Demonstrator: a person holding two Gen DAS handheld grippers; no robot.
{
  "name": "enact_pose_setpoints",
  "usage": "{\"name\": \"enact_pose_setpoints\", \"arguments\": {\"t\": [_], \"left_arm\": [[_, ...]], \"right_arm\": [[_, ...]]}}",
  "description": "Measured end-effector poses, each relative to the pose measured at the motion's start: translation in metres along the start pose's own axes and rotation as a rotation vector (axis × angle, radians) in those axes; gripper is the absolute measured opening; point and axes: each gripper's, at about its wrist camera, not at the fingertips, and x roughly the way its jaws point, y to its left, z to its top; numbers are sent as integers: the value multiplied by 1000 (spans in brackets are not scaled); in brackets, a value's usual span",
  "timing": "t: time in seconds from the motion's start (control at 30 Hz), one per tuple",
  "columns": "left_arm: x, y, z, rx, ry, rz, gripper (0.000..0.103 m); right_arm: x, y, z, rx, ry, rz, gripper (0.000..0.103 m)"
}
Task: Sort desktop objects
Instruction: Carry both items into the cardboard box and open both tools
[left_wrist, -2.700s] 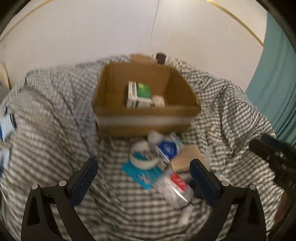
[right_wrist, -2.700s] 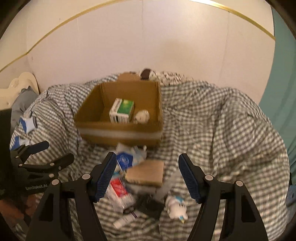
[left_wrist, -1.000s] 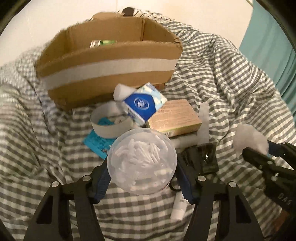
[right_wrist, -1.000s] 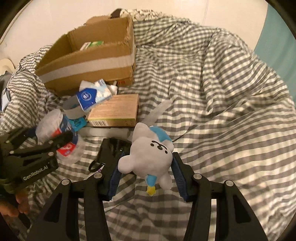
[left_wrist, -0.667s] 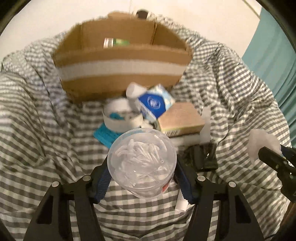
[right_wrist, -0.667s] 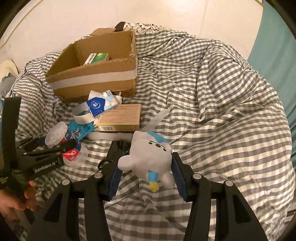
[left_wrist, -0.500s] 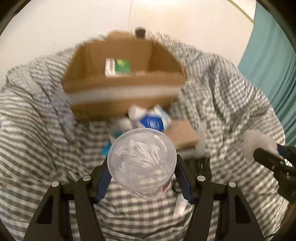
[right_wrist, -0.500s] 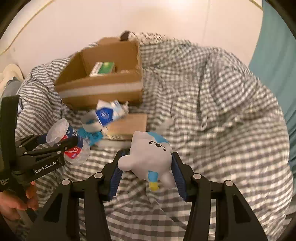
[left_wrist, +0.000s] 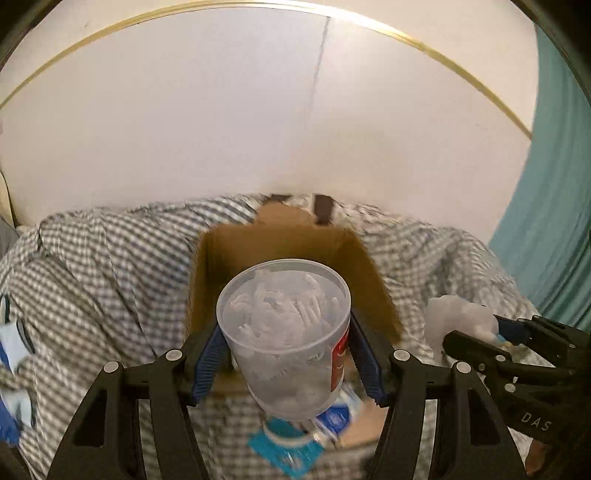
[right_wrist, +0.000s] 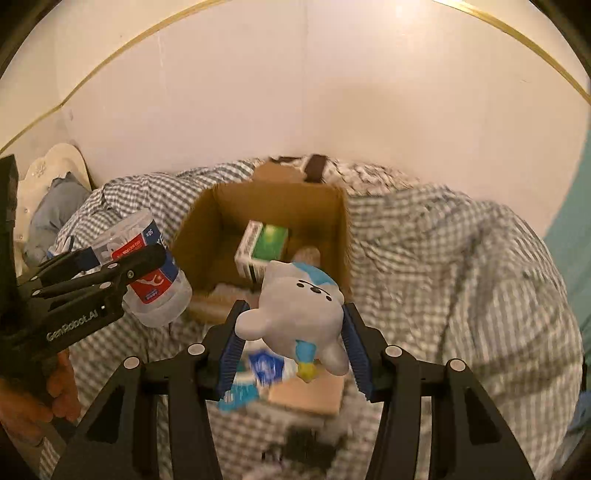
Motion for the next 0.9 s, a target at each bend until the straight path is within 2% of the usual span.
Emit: {"name": "enact_pose_setpoints", "arguments": {"t": [0.13,0.33,0.37,0.4,0.47,0.5,0.63,0.73,0.9], "left_arm": [[53,11,8,4,55,29,65],[110,19,3,39,131,8,66],[113,20,2,44,135,2,69],[115,19,2,49,143,-7,80],[114,20,2,49,151,-15,91],[110,21,2,44,142,-8,92],[81,20,-1,33,133,7,93],[52,19,-10,32,109,23,100],[13,17,-39,49,86,43,102]], "right_arm": [[59,-3,22,21,53,46,50],[124,-20,32,79,130,68,51],[126,-20,32,82,130,67,51],[127,-21,33,92,123,56,51],[122,-25,34,119,100,36,55],[116,-27,35,135,81,36,59],[86,-32,32,149,32,35,59],[52,-34,20,134,10,15,60],[1,-35,-24,114,1,-30,64]]}}
